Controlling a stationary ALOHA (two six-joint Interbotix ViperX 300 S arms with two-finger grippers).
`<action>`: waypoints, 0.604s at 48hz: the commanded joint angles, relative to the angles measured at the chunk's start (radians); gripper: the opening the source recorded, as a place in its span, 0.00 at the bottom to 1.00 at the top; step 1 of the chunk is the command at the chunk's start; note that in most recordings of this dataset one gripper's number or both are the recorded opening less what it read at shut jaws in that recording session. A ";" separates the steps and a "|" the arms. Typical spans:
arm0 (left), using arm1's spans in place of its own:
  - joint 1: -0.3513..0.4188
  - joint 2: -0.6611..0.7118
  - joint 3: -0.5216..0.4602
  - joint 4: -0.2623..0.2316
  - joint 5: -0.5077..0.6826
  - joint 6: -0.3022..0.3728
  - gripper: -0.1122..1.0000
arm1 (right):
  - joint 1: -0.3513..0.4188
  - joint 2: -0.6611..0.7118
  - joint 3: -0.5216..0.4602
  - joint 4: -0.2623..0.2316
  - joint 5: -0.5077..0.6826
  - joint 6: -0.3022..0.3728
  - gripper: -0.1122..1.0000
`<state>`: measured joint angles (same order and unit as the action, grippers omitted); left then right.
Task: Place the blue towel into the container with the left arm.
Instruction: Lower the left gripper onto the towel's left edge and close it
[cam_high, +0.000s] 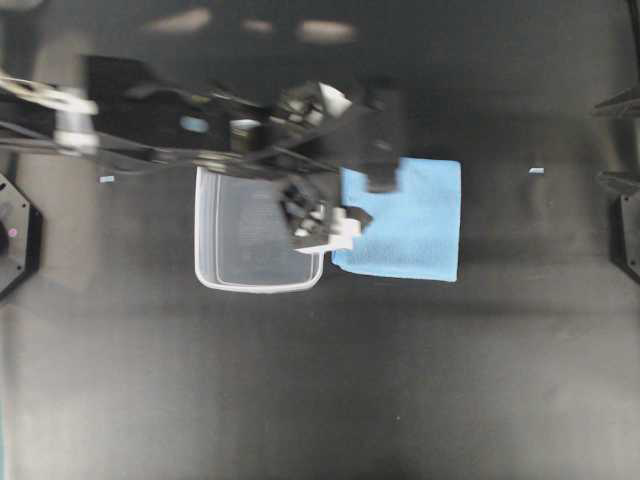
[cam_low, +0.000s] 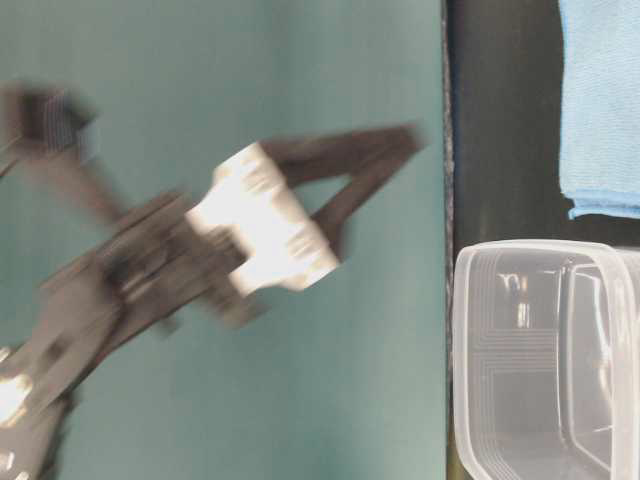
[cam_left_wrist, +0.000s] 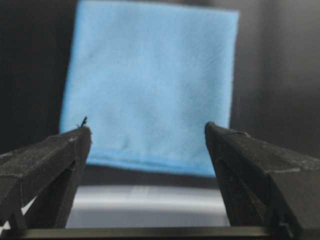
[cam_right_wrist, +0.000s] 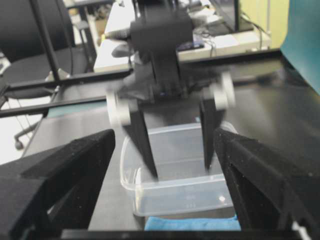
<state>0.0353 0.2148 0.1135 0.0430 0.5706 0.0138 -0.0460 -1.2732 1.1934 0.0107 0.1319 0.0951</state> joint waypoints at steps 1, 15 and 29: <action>-0.003 0.080 -0.074 0.003 -0.002 0.000 0.89 | -0.003 0.006 -0.008 0.005 -0.011 0.002 0.80; -0.003 0.304 -0.219 0.003 0.058 0.000 0.89 | -0.009 0.006 -0.008 0.003 -0.014 0.002 0.80; -0.009 0.394 -0.267 0.003 0.078 -0.006 0.88 | -0.015 0.009 -0.005 0.003 -0.003 0.002 0.80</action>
<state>0.0322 0.5967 -0.1427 0.0430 0.6535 0.0123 -0.0583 -1.2747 1.1965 0.0107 0.1319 0.0966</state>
